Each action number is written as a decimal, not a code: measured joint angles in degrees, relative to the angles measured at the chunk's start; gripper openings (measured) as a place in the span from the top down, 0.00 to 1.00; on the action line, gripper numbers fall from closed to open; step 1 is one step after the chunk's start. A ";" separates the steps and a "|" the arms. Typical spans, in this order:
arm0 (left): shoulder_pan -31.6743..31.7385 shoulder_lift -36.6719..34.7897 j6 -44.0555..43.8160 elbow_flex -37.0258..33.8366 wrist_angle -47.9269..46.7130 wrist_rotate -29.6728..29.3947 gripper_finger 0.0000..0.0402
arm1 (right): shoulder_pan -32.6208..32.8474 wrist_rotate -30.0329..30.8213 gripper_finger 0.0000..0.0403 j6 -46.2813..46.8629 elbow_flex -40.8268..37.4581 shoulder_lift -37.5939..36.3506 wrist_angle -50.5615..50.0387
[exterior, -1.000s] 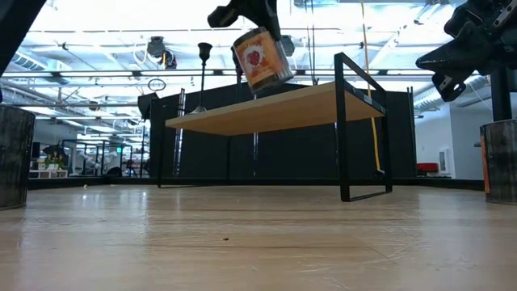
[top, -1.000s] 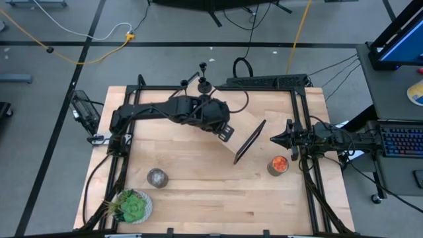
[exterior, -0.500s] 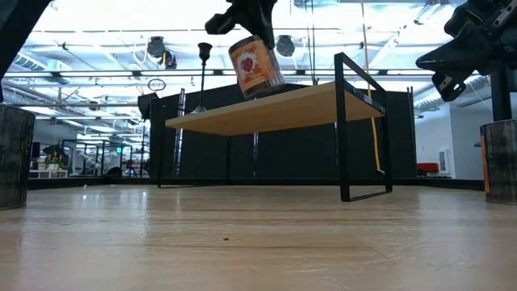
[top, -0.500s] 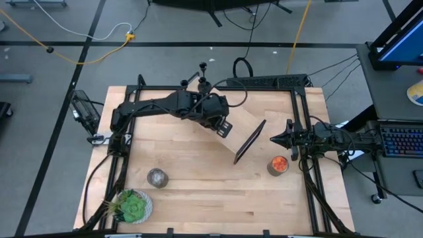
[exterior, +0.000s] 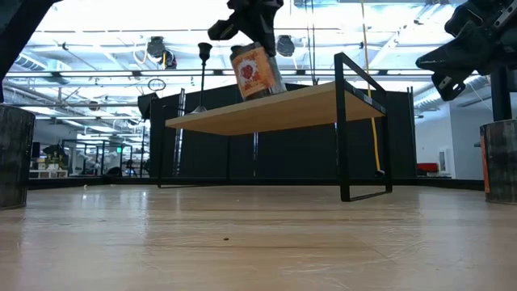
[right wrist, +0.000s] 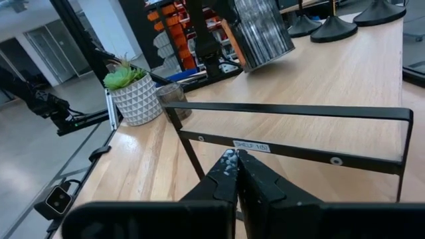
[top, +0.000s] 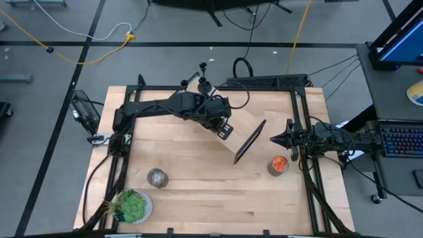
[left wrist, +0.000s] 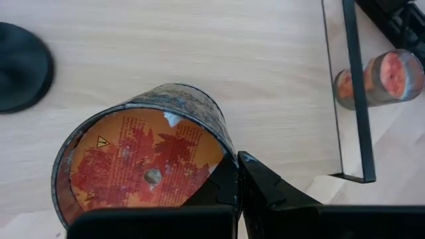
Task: Pick & Place candle stick holders
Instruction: Put the top orange scented candle on the shelf, then put the brown scented candle on the shelf
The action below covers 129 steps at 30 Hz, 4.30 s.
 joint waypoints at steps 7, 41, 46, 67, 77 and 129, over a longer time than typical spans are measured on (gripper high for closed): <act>0.26 0.18 0.34 0.02 0.15 0.19 1.00 | -0.01 0.00 1.00 0.00 0.00 -0.01 0.01; 1.43 0.29 3.11 0.04 1.12 1.49 0.83 | -0.01 -0.02 1.00 0.02 0.00 0.00 0.00; 1.43 0.27 2.69 0.04 1.17 1.62 0.69 | -0.01 -0.02 1.00 0.02 0.00 0.00 0.00; 1.53 -0.70 2.82 0.11 5.99 1.33 0.58 | 0.00 -0.02 1.00 0.00 0.00 -0.02 0.01; 0.11 -7.94 2.00 0.11 9.84 -1.05 0.58 | 0.00 -0.02 1.00 0.00 0.00 0.00 0.04; -33.65 -11.20 -55.10 -36.58 -13.11 12.59 0.58 | -0.01 0.11 1.00 0.60 0.00 -0.01 0.04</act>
